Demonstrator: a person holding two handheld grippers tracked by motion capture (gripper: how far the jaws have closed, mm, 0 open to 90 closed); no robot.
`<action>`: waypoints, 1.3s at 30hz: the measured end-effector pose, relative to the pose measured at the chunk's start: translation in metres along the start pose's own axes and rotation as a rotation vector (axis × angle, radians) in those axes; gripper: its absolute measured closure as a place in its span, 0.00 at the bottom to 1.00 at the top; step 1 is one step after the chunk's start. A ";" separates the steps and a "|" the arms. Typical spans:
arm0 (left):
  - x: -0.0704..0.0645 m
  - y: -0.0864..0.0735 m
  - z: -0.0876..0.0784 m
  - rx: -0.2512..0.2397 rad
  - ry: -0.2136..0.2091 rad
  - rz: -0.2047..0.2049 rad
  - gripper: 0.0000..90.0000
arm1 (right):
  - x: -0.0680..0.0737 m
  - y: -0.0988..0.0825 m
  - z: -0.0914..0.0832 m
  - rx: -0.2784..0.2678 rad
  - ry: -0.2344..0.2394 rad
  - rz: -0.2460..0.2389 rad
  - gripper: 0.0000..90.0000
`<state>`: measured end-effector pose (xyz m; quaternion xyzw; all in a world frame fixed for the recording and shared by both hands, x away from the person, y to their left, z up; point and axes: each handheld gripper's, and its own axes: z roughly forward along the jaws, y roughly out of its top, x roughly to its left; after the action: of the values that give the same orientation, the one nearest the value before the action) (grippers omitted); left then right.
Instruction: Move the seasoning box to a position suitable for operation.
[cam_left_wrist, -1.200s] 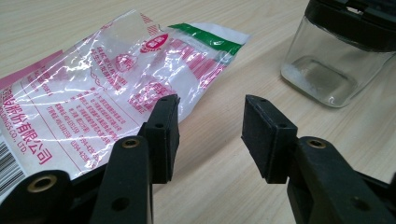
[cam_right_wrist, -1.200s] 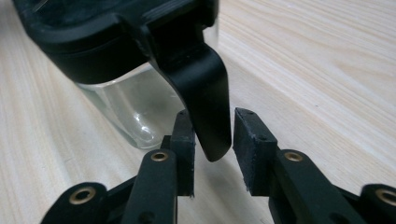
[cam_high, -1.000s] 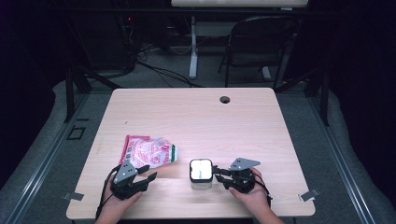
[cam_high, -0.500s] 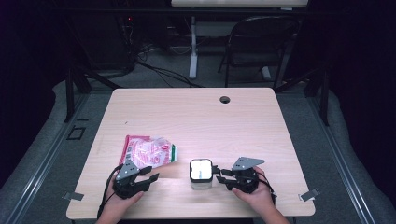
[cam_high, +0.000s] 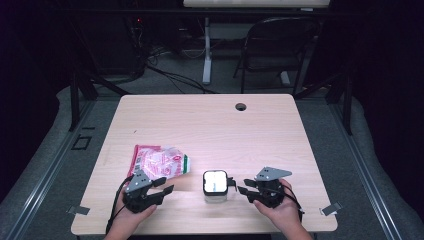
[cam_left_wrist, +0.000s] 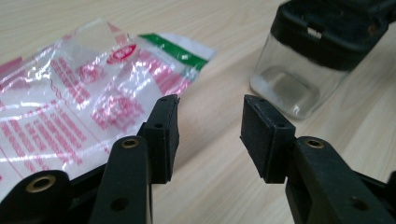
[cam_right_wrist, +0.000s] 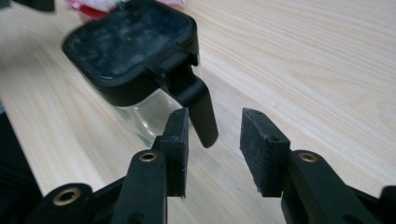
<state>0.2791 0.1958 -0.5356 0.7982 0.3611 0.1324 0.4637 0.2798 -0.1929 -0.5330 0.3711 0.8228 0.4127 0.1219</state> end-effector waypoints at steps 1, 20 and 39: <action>0.000 0.003 0.001 -0.011 -0.002 -0.013 0.62 | 0.000 0.001 -0.001 0.004 0.004 0.007 0.70; -0.008 0.083 0.056 0.011 -0.103 -0.147 0.76 | 0.002 0.046 -0.007 -0.011 0.003 0.118 0.83; -0.021 0.071 0.056 0.115 -0.124 -0.062 1.00 | 0.010 0.044 -0.001 -0.039 0.025 0.217 0.95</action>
<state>0.3272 0.1227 -0.5036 0.8185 0.3630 0.0474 0.4427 0.2950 -0.1699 -0.4971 0.4502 0.7713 0.4439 0.0732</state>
